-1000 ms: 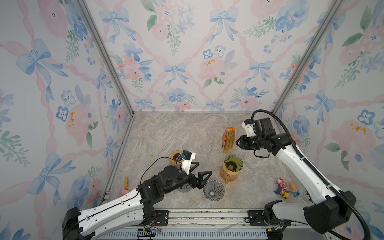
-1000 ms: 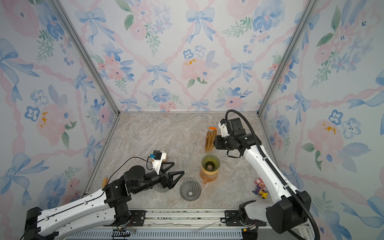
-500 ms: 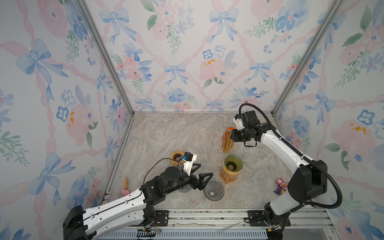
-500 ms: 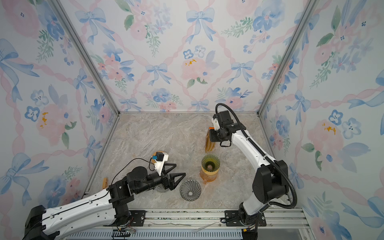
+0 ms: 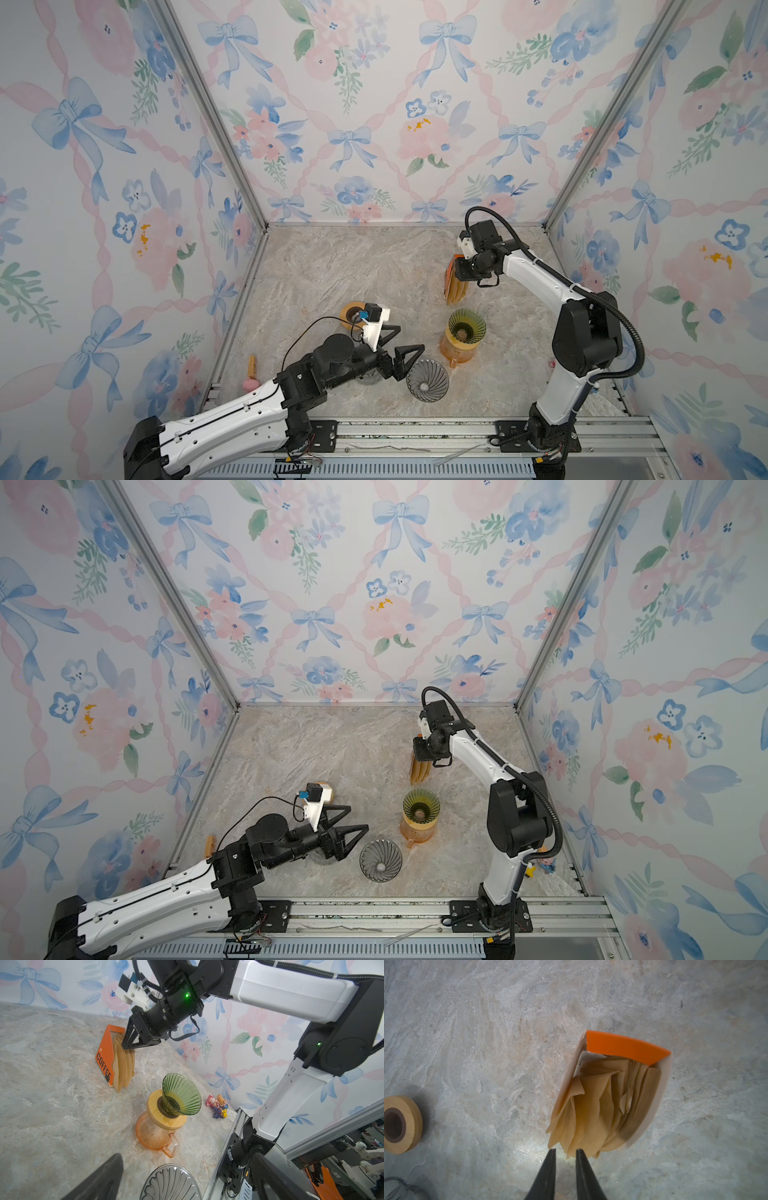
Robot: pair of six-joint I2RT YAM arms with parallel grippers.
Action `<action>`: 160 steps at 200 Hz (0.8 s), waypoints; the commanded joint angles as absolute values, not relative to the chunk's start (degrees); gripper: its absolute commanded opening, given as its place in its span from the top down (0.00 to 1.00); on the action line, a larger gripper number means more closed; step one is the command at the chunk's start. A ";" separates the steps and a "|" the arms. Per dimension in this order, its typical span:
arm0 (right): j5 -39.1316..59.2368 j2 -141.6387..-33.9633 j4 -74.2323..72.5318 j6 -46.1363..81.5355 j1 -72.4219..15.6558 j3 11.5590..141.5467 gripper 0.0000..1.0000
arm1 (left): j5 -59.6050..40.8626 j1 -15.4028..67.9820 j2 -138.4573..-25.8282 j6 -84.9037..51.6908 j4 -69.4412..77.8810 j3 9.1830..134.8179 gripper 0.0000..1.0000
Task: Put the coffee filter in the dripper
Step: 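Move the right gripper over the orange COFFEE filter box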
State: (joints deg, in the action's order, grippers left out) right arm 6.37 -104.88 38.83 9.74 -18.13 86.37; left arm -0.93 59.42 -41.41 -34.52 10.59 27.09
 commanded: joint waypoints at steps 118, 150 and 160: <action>4.53 -108.91 41.53 7.81 -17.37 93.32 0.79 | -2.65 58.87 -41.66 -34.89 14.05 26.02 0.02; 4.19 -110.68 42.34 7.72 -17.39 94.71 0.79 | -2.55 58.83 -41.02 -34.98 14.22 25.62 0.02; 4.05 -111.21 42.53 7.65 -17.35 95.04 0.79 | -2.46 58.83 -40.78 -34.90 14.28 25.53 0.02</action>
State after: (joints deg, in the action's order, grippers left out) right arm 5.08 -109.38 40.38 8.47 -17.93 92.82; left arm -2.00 59.20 -41.67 -34.72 12.38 26.13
